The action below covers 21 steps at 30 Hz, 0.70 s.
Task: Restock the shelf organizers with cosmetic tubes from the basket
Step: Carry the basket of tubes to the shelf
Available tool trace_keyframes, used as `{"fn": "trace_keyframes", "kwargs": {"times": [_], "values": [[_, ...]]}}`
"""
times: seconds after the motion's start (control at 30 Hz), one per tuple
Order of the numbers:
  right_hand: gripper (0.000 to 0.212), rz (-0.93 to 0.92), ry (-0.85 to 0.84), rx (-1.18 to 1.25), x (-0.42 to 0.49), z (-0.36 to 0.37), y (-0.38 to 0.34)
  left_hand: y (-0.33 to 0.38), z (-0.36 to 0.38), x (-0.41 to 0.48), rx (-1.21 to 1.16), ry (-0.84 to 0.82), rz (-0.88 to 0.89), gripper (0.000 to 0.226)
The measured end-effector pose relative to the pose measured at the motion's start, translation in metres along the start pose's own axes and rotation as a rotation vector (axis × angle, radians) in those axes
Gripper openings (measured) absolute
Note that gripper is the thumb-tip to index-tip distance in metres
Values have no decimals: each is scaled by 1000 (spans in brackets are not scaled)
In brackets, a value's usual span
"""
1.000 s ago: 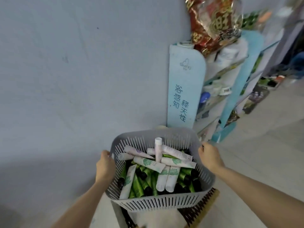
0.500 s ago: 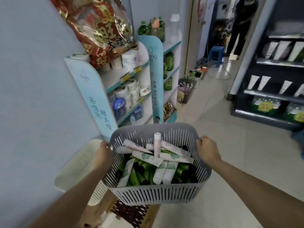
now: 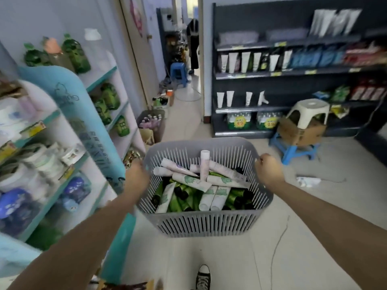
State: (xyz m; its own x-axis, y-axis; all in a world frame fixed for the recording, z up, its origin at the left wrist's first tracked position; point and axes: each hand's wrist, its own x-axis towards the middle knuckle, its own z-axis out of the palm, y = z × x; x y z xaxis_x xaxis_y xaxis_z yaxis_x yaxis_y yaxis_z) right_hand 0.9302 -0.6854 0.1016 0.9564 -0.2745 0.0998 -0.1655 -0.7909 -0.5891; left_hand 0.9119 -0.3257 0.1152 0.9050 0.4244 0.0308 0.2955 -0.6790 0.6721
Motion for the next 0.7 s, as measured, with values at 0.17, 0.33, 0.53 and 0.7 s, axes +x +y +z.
{"fn": "trace_keyframes", "kwargs": {"times": [0.17,0.33,0.53,0.7], "values": [[26,166,45,-44,68,-12,38,57,78,83,-14,-94,156,20],[21,320,125,-51,138,-24,68,129,151,158,-44,-173,251,16],[23,448,175,-27,199,-53,96,216,216,214,-94,-253,322,14],[23,506,205,-16,249,-70,125,266,268,244,-141,-294,339,10]]}}
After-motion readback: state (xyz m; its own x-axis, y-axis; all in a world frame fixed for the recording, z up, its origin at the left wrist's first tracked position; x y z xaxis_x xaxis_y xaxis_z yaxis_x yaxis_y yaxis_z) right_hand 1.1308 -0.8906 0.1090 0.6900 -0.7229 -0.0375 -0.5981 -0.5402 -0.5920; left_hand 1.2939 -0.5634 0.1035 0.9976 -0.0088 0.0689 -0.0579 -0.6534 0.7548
